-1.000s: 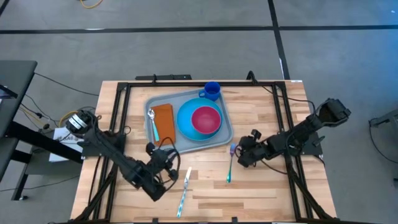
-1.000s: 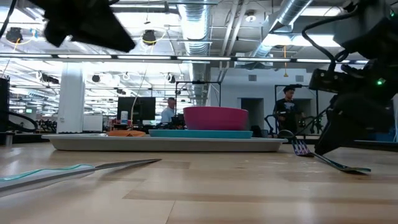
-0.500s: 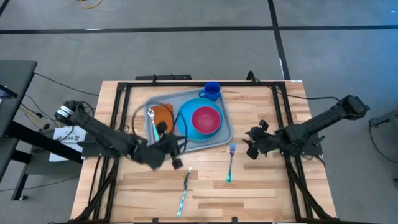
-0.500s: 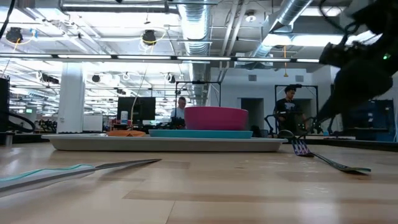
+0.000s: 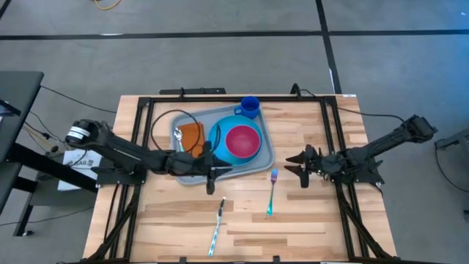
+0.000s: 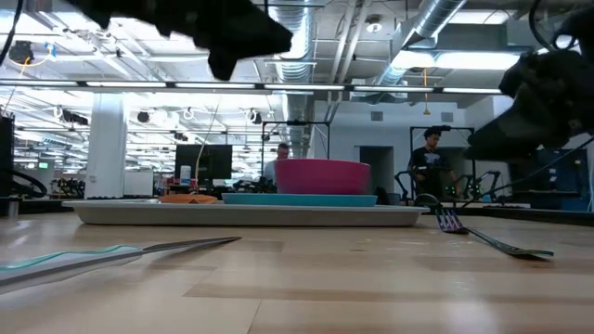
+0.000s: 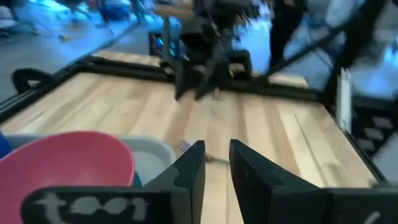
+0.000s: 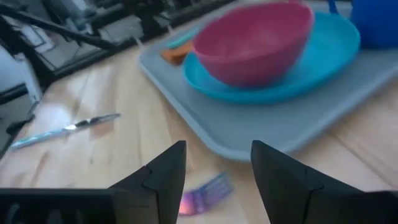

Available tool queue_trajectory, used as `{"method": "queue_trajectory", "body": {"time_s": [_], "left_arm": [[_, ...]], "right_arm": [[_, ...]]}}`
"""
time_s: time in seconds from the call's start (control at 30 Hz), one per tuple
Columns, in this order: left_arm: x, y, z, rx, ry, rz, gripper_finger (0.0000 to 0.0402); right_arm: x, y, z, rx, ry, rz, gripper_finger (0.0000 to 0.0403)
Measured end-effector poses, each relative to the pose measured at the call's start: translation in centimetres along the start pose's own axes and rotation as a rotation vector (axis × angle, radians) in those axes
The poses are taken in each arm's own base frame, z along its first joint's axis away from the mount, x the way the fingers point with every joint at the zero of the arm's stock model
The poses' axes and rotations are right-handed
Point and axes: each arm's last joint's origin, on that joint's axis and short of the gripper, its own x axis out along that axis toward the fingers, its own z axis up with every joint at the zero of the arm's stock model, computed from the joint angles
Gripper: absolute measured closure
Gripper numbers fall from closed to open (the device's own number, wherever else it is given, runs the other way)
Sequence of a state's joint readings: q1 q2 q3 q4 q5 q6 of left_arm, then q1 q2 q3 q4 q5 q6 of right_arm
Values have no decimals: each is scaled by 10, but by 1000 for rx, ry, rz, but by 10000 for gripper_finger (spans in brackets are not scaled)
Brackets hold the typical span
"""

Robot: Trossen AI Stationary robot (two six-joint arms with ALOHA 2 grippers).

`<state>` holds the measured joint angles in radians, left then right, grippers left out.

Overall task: Set up tray
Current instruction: Put the purple fork on the brown napkin on the gray tray

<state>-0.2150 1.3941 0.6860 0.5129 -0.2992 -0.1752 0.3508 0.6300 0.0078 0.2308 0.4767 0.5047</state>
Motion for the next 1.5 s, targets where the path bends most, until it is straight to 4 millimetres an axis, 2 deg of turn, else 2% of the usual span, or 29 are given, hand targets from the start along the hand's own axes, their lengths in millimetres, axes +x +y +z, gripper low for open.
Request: {"method": "queue_trajectory", "body": {"time_s": [0.17,0.3,0.63,0.73,0.93,1.07,1.5], "left_arm": [[5,6,-29,-113,-25,91,338],[10,3,-36,-146,-18,86,338],[11,-2,-37,-151,-77,139,338],[11,-3,-37,-150,-72,132,338],[9,-9,-39,-144,-62,110,338],[6,-16,-41,-133,-46,88,338],[1,-30,-44,-96,-36,39,338]], "right_arm": [[4,-4,-8,127,40,-89,230],[9,-5,-14,196,60,-145,230],[32,7,-17,165,121,-182,230],[44,18,-15,189,86,-141,230],[62,21,-29,174,141,-194,230],[69,20,-39,200,156,-221,230],[85,33,-48,185,83,-178,240]]}}
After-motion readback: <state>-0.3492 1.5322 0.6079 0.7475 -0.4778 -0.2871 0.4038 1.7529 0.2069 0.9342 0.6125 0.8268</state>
